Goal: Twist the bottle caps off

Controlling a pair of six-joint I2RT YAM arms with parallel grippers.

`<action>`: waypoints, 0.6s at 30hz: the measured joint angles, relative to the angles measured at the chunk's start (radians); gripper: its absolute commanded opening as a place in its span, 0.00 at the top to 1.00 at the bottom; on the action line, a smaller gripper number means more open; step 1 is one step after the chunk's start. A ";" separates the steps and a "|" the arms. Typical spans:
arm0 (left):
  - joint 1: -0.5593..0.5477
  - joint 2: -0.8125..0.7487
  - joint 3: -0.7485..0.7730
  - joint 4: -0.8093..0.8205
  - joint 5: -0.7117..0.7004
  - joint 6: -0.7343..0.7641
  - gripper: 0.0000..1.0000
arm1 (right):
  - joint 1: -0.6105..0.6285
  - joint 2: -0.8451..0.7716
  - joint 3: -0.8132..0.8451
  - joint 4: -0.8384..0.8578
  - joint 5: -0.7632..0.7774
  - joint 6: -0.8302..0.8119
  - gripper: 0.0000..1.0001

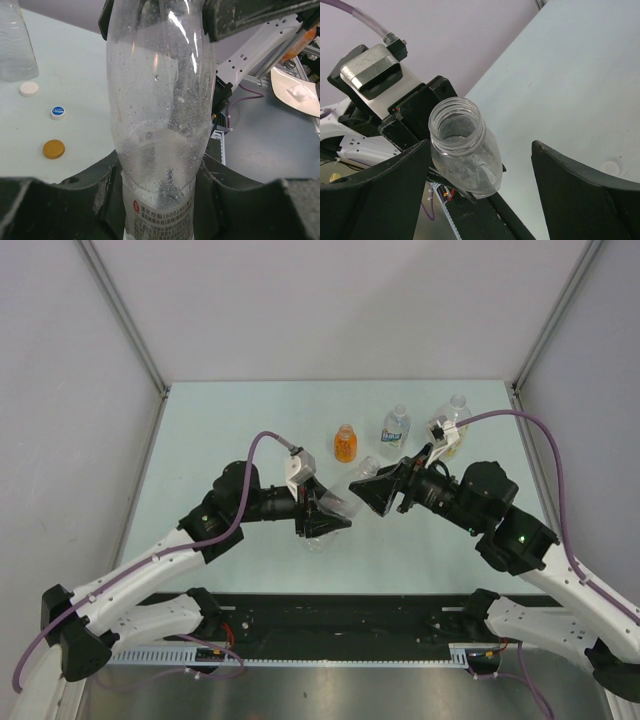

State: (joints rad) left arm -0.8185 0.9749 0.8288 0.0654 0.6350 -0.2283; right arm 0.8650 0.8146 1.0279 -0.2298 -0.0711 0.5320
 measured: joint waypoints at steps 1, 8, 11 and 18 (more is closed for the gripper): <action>0.000 0.000 0.000 -0.002 0.000 0.000 0.96 | 0.002 0.007 0.000 0.003 -0.007 -0.002 0.15; -0.004 0.000 0.000 -0.008 0.006 0.001 0.90 | 0.014 0.029 0.000 0.003 -0.035 -0.016 0.21; -0.005 0.000 0.000 -0.009 0.006 0.001 0.90 | 0.017 0.031 0.000 0.009 -0.043 -0.022 0.20; -0.013 0.000 0.000 -0.012 0.018 0.002 0.87 | 0.018 0.032 0.000 0.028 -0.044 -0.035 0.26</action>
State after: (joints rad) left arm -0.8314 0.9752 0.8288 0.0536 0.6525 -0.2268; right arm 0.8825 0.8467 1.0279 -0.2016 -0.1150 0.4965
